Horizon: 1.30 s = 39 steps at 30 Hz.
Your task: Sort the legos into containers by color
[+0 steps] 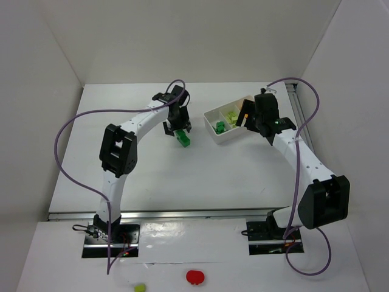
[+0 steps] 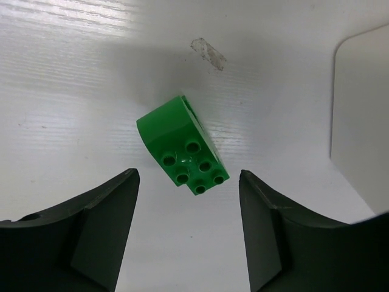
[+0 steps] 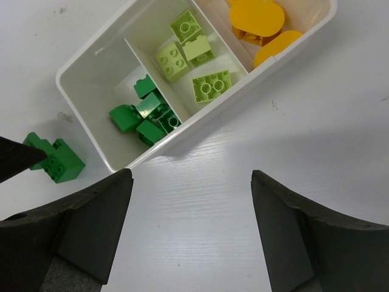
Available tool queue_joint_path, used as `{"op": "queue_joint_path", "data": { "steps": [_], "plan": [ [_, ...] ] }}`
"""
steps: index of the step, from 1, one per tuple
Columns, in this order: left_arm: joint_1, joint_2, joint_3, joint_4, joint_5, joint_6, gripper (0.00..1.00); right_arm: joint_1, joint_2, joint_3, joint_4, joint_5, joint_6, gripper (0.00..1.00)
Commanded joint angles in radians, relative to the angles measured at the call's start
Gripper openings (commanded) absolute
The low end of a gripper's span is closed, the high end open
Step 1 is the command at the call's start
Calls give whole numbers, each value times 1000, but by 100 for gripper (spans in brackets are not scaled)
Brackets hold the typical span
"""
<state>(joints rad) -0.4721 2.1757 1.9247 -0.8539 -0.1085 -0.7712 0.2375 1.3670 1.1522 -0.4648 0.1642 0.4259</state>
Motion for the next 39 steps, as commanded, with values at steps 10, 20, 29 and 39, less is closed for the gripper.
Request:
{"op": "queue_joint_path", "data": {
  "steps": [10, 20, 29, 39],
  "plan": [
    [-2, 64, 56, -4, -65, -106, 56, -1, 14, -3, 43, -6, -4, 85],
    [-2, 4, 65, -4, 9, -42, 17, -1, 14, -3, 43, -6, -13, 85],
    [87, -195, 25, 101, 422, 197, 0, -1, 14, -3, 61, -72, -13, 85],
    [245, -402, -406, 648, 1136, 161, 0, -1, -5, -41, 274, -604, -85, 85]
  ]
}}
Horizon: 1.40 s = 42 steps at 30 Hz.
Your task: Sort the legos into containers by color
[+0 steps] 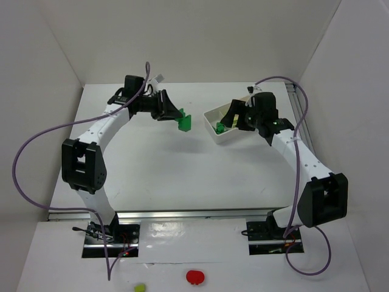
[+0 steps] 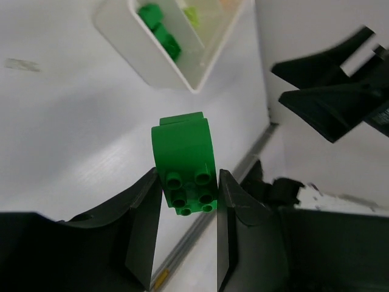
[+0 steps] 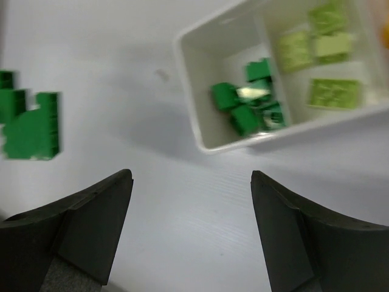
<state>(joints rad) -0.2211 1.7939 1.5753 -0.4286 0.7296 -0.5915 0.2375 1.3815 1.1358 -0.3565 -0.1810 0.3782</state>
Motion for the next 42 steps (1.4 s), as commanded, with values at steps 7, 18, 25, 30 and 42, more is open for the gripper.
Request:
{"op": "queue_joint_path", "data": {
  "steps": [7, 18, 25, 30, 42],
  "plan": [
    [3, -33, -139, 489, 520, -160, 0, 29, 48, -56, 476, -757, 94, 89],
    [-15, -42, -167, 645, 567, -245, 0, 152, 174, 77, 436, -827, 44, 95],
    [-15, -42, -158, 611, 576, -222, 0, 163, 172, 33, 566, -795, 152, 54],
    [-15, -42, -158, 597, 587, -200, 0, 163, 162, 10, 653, -785, 199, 23],
    [-15, -31, -149, 614, 596, -212, 46, 172, 171, 19, 600, -750, 188, 16]
  ]
}}
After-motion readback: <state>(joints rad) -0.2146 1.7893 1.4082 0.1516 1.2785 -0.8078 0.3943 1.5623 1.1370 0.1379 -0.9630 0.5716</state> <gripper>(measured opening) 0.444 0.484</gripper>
